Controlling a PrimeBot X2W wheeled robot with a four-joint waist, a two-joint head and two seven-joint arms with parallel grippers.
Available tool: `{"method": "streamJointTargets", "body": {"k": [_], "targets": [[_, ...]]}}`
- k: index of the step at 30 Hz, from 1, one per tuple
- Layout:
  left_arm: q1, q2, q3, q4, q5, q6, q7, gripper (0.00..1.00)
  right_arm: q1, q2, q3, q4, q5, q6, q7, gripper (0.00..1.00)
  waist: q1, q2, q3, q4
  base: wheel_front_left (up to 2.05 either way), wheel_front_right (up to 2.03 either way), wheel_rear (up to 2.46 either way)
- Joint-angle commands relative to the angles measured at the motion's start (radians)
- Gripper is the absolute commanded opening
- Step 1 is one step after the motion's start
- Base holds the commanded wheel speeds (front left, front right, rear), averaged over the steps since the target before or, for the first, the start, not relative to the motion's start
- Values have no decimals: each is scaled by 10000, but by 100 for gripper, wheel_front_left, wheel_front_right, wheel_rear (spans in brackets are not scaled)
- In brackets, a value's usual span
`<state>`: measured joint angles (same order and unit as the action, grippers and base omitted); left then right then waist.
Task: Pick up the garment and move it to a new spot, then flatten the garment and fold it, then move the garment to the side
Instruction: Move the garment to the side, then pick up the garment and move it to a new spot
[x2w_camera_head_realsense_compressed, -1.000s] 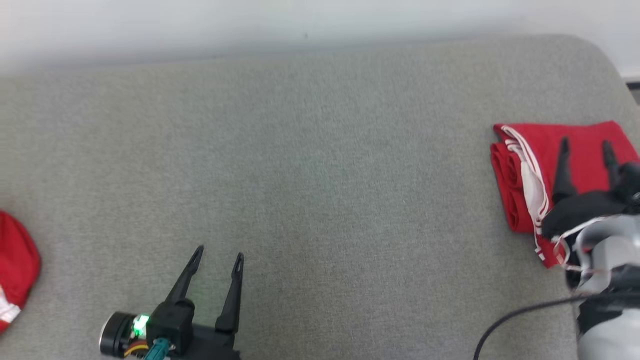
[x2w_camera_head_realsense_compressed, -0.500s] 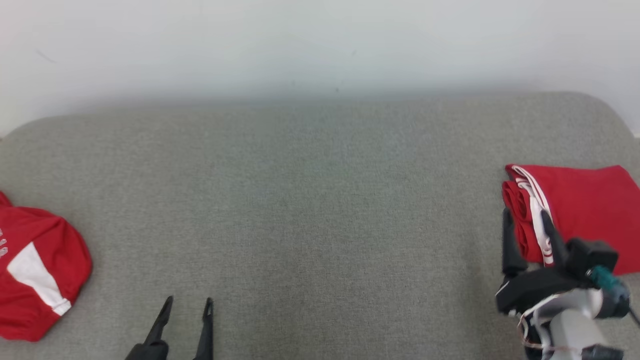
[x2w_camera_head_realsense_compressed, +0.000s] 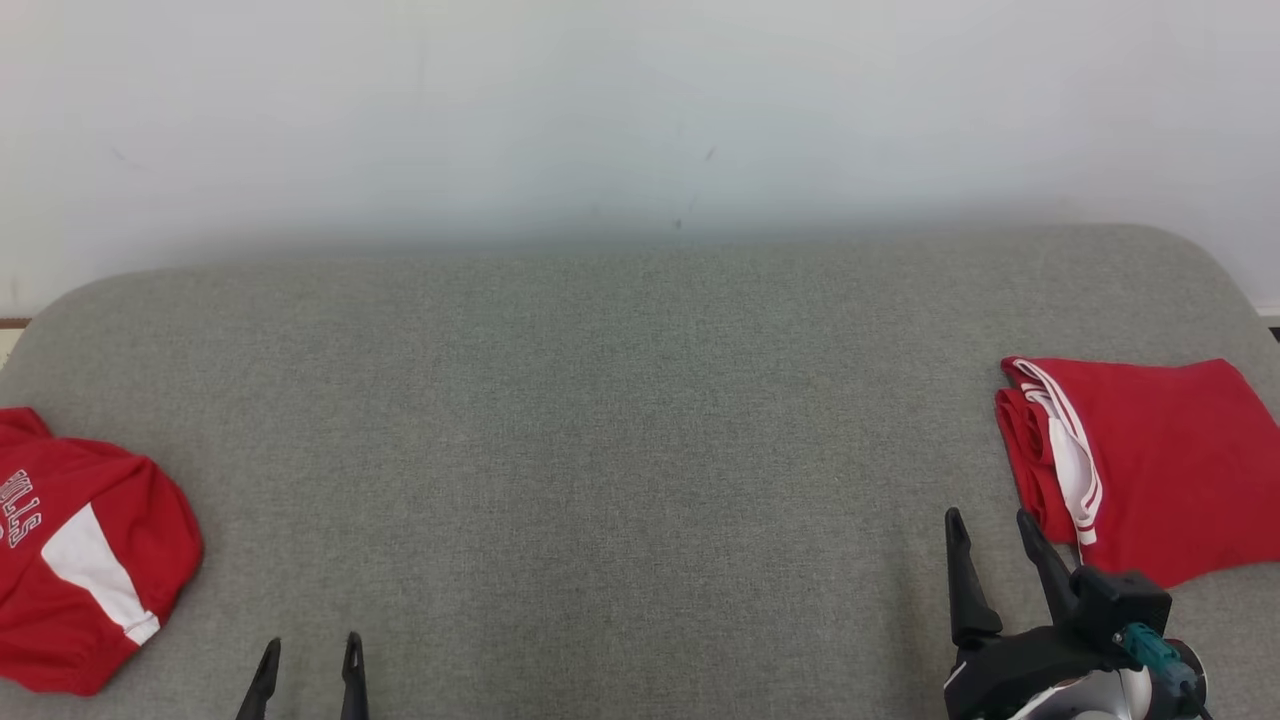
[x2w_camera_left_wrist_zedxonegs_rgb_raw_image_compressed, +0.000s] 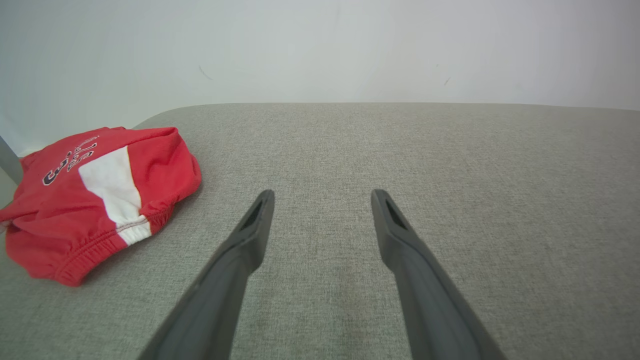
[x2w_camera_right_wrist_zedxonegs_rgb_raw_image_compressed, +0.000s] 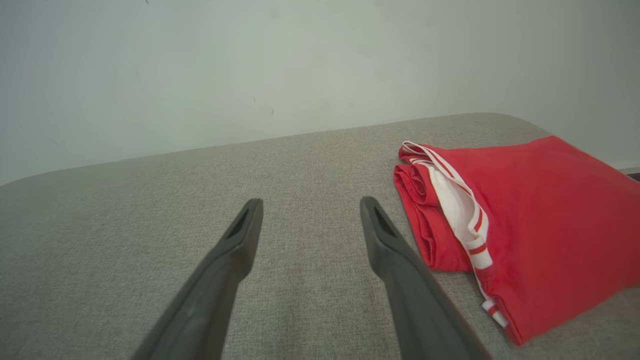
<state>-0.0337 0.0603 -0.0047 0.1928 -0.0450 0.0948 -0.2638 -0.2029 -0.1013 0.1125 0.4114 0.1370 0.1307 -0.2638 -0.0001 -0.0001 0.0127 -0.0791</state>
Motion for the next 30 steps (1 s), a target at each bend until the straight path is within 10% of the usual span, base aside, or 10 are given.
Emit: {"method": "streamJointTargets", "body": {"k": [1,30], "targets": [[228,13,56,-2,-40,27,-9,100,131,26,23,-35,-114,-1,-7,100,1,1,-14,-10,0,0,0],[162,-86,451,164,157,-113,-9,100,615,162,737,-655,-13,-1,-7,100,1,1,-106,478,0,0,0]]}}
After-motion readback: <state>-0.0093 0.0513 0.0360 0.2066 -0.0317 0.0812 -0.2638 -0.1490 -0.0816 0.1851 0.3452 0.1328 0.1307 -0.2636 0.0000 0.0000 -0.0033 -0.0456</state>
